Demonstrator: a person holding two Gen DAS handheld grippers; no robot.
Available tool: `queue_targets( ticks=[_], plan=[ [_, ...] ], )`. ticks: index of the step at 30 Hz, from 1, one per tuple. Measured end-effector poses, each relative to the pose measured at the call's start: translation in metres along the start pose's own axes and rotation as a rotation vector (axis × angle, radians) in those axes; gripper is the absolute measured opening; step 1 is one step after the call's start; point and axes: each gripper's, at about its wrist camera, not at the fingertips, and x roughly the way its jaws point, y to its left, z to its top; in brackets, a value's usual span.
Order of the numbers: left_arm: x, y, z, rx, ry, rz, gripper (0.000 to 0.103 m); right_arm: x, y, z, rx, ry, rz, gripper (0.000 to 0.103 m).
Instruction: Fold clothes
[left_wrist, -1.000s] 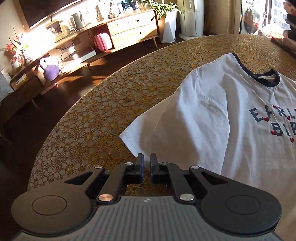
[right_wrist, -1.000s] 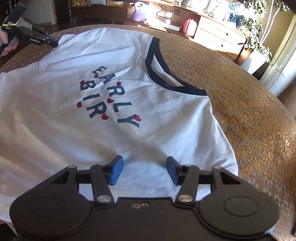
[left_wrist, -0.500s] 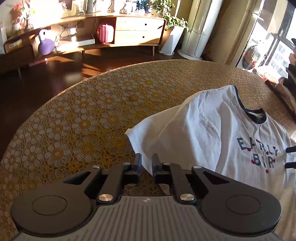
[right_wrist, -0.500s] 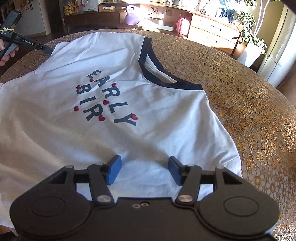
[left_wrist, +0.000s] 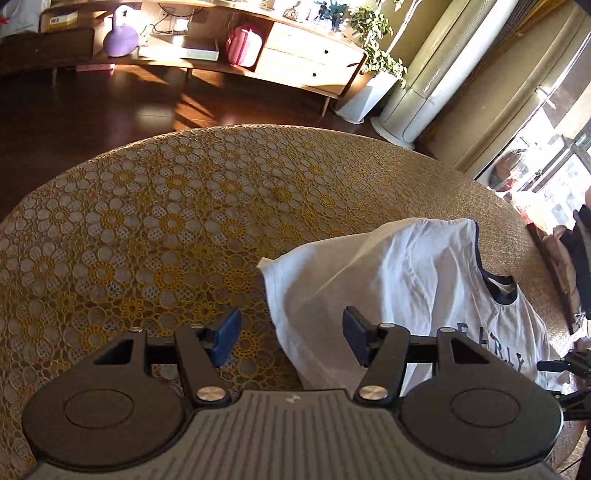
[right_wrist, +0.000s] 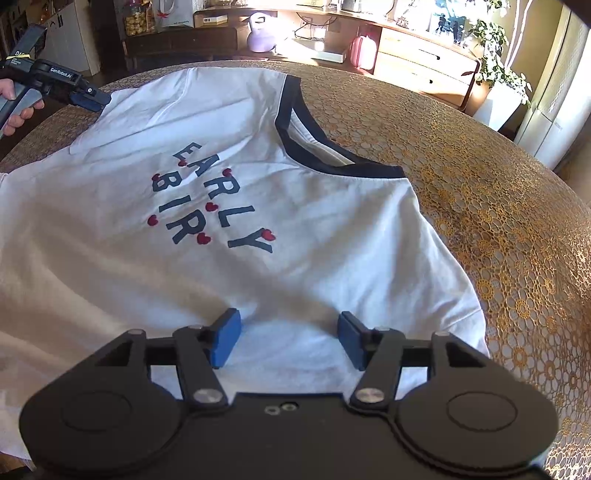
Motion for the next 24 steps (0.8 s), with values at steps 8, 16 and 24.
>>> queue_targets(
  ticks=[8,16,24],
  plan=[
    [0.014,-0.015,-0.007,-0.023,-0.006,-0.059,0.02,0.0,0.004,0.001,-0.014,0.008,-0.002,0.103],
    [-0.001,-0.039,0.023,0.111,-0.161,-0.066,0.006,0.001,0.001,0.001,0.005,0.005,0.014,0.103],
    [0.019,-0.086,0.029,0.455,-0.062,-0.07,0.08,0.001,0.001,0.001,0.005,0.004,0.013,0.103]
  ],
)
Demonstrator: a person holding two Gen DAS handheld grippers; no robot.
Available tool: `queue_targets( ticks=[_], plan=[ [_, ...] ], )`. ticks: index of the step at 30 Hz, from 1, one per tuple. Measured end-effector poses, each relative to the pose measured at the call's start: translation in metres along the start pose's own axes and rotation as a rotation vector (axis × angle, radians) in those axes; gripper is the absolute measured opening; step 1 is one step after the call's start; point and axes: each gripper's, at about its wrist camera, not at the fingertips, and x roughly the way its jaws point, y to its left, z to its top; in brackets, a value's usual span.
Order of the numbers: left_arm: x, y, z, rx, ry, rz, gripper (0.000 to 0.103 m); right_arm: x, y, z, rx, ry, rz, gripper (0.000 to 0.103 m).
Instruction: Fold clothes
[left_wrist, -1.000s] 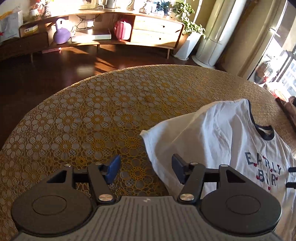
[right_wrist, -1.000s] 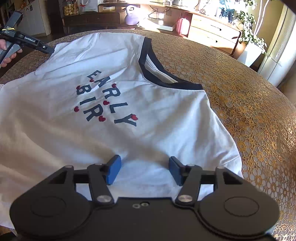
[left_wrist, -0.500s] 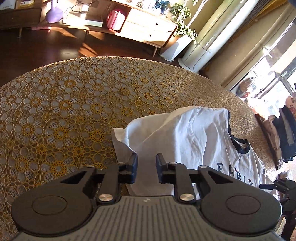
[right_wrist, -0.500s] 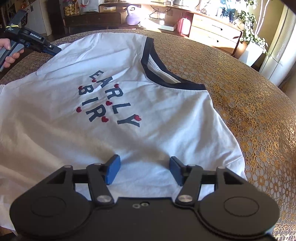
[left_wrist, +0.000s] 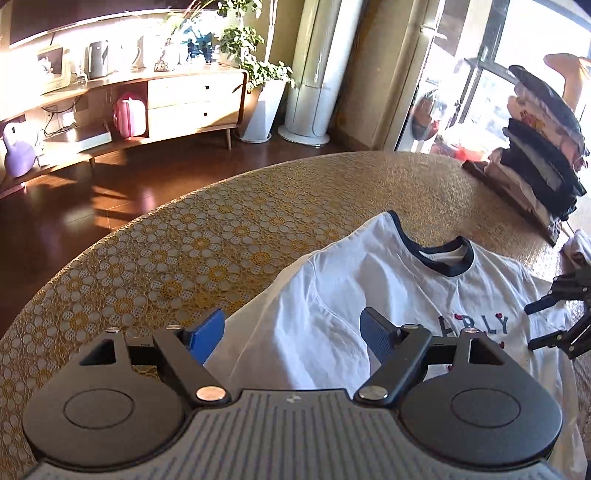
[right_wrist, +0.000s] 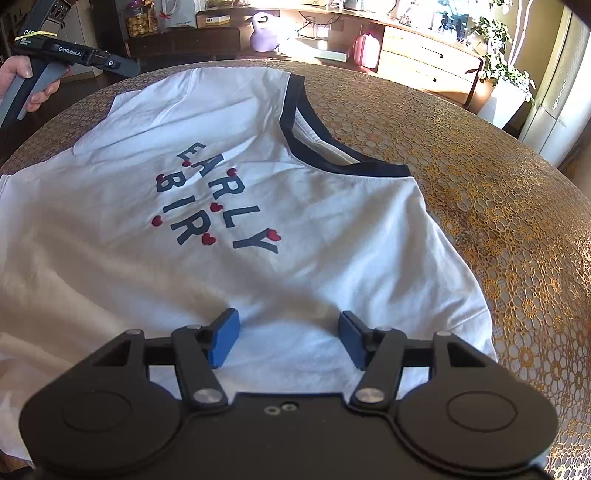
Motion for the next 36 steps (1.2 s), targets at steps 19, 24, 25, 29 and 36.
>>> queue_targets(
  ticks=[19,24,25,29,36],
  plan=[
    [0.048,0.023,0.037,0.089,0.029,0.073,0.004,0.0,-0.001,-0.001,0.002,-0.01,0.009,0.103],
    [0.077,0.023,0.063,0.129,-0.005,0.217,0.003,-0.001,-0.001,-0.003,0.005,-0.014,0.009,0.103],
    [0.084,0.022,0.062,0.141,0.01,0.239,0.003,-0.001,-0.001,-0.003,0.007,-0.017,0.009,0.103],
    [0.084,0.027,0.054,0.052,0.105,0.065,0.004,-0.001,0.0,-0.004,0.013,-0.026,0.005,0.103],
    [0.045,0.04,0.033,0.103,0.122,0.04,0.072,-0.001,0.0,-0.005,0.017,-0.033,0.001,0.103]
  ],
)
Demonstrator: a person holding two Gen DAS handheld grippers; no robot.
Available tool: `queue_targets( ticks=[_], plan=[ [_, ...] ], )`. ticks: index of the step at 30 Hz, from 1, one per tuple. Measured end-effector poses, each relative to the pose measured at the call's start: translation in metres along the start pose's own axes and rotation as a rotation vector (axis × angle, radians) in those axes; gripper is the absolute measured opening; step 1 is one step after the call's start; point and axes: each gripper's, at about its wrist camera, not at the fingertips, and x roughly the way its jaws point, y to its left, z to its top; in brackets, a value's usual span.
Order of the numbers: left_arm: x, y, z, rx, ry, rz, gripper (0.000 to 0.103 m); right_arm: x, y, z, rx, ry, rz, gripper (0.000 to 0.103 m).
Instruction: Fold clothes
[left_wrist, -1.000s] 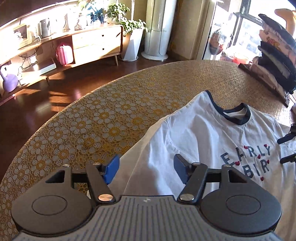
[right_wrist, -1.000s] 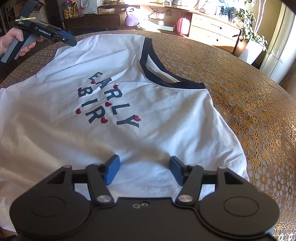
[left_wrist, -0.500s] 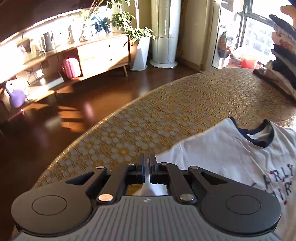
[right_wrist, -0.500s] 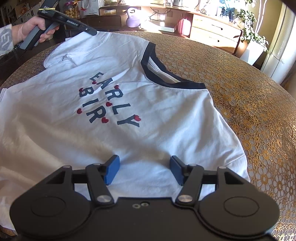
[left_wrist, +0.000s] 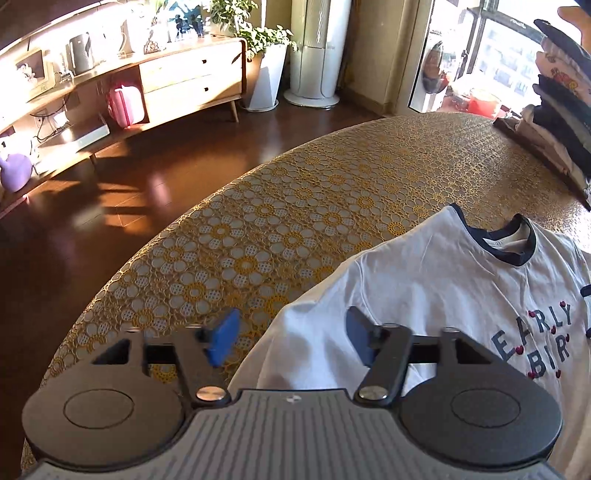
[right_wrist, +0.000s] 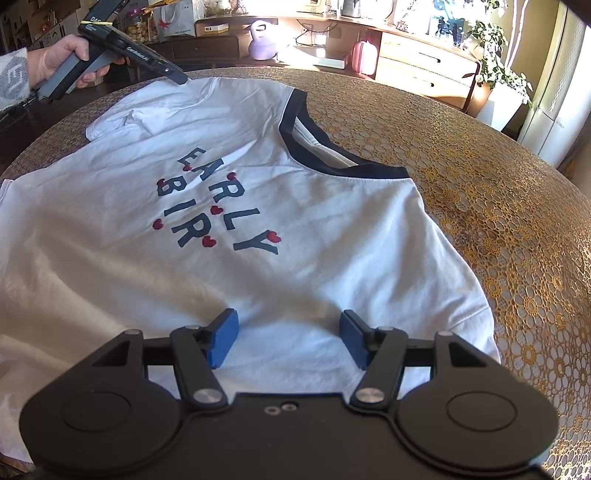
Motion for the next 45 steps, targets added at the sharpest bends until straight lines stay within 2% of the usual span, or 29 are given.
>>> queue_targets(
  ticks=[5,6,10,11,12,13,14,16,19,22,24,26,28,33,37,39,42,45],
  plan=[
    [-0.01,0.015,-0.017,-0.07,0.037,-0.026,0.072,0.0,0.001,-0.001,0.004,-0.006,-0.002,0.103],
    [-0.015,0.017,-0.022,-0.084,0.023,-0.02,0.072,0.0,0.001,0.0,0.003,-0.003,-0.002,0.103],
    [-0.042,0.033,-0.046,-0.264,-0.041,-0.146,0.071,0.0,0.001,0.001,-0.004,0.008,0.0,0.103],
    [-0.045,0.034,-0.05,-0.283,-0.038,-0.132,0.071,0.001,0.001,0.002,-0.005,0.011,0.001,0.103],
    [-0.045,0.037,-0.057,-0.334,-0.035,-0.157,0.067,0.001,0.001,0.002,-0.005,0.014,0.0,0.103],
    [-0.045,0.041,-0.063,-0.385,-0.033,-0.181,0.057,0.001,0.001,0.003,-0.005,0.016,-0.001,0.103],
    [-0.046,0.044,-0.07,-0.438,-0.03,-0.206,0.054,0.001,0.001,0.003,-0.005,0.018,-0.002,0.103],
    [-0.039,0.052,-0.082,-0.593,-0.021,-0.305,0.051,0.001,0.002,0.003,-0.001,0.02,-0.004,0.103],
    [-0.03,0.042,-0.088,-0.64,0.015,-0.375,0.05,0.002,0.002,0.004,0.004,0.026,-0.008,0.103],
    [-0.026,0.034,-0.094,-0.71,0.039,-0.381,0.05,0.002,0.003,0.005,0.007,0.032,-0.011,0.103],
    [-0.021,0.035,-0.103,-0.804,0.02,-0.467,0.05,0.003,0.003,0.007,0.007,0.038,-0.012,0.103],
    [-0.017,0.033,-0.107,-0.87,0.004,-0.503,0.05,0.003,0.002,0.007,0.006,0.042,-0.012,0.103],
    [-0.013,0.034,-0.108,-0.917,-0.085,-0.532,0.051,0.004,0.002,0.008,0.006,0.042,-0.012,0.103],
    [0.002,0.053,-0.115,-1.152,-0.331,-0.503,0.051,0.004,0.002,0.007,0.006,0.039,-0.012,0.103],
    [0.002,0.063,-0.118,-1.205,-0.468,-0.416,0.051,0.003,0.001,0.007,0.002,0.036,-0.01,0.103],
    [-0.002,0.069,-0.119,-1.209,-0.507,-0.368,0.051,0.003,0.001,0.007,-0.001,0.034,-0.009,0.103],
    [-0.008,0.076,-0.117,-1.19,-0.498,-0.324,0.051,0.004,0.0,0.006,0.001,0.03,-0.011,0.103],
    [-0.01,0.072,-0.11,-1.12,-0.406,-0.276,0.051,0.005,-0.002,0.005,0.01,0.026,-0.013,0.103]
  ],
)
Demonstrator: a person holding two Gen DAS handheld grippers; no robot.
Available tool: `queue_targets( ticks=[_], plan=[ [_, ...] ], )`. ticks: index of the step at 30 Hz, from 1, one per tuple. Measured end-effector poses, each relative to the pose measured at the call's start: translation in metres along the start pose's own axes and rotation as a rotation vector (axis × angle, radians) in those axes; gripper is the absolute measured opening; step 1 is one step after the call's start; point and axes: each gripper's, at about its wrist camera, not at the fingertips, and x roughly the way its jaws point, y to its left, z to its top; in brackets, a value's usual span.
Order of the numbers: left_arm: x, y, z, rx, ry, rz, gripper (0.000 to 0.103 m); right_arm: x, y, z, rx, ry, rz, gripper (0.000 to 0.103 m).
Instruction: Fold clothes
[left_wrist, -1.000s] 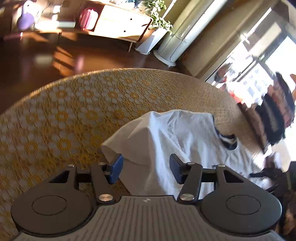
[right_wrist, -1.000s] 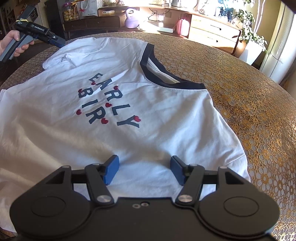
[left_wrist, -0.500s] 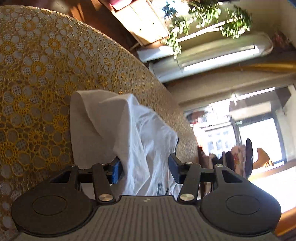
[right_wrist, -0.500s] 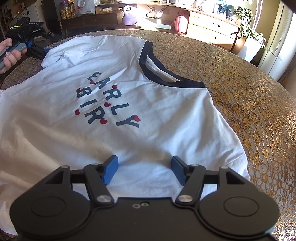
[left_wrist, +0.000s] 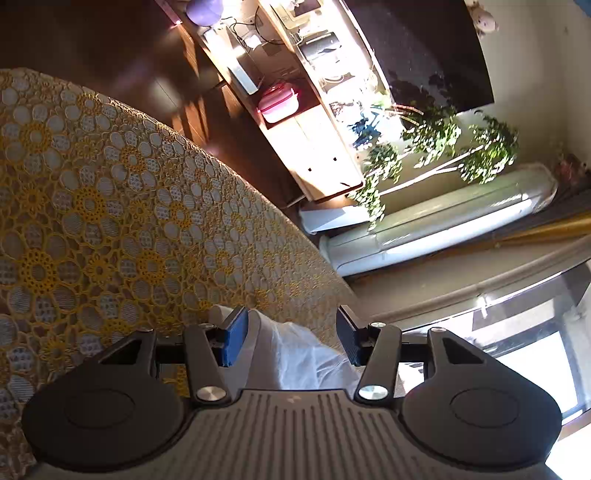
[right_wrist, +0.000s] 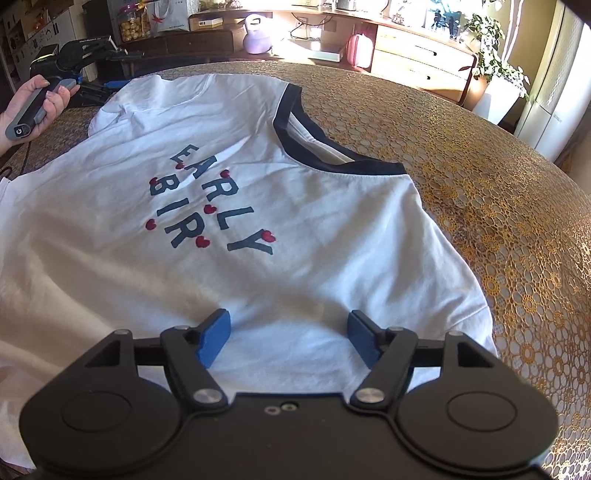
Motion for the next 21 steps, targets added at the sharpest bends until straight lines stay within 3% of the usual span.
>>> queue_targets(
  ticks=[9,14,16,21],
  plan=[
    [-0.006,-0.005,0.005,0.033,0.08,0.059,0.056,0.0,0.002,0.0,0.009,0.003,-0.01,0.103],
    [0.013,0.0,0.004,-0.023,0.088,0.042,0.054,0.001,0.002,0.0,0.014,0.004,-0.013,0.103],
    [0.02,-0.002,0.003,-0.034,0.06,0.08,0.031,0.001,0.002,0.001,0.013,0.006,-0.012,0.103],
    [0.02,0.003,0.001,-0.028,-0.034,0.149,0.013,0.0,0.001,0.001,0.01,0.008,-0.011,0.103]
  ],
)
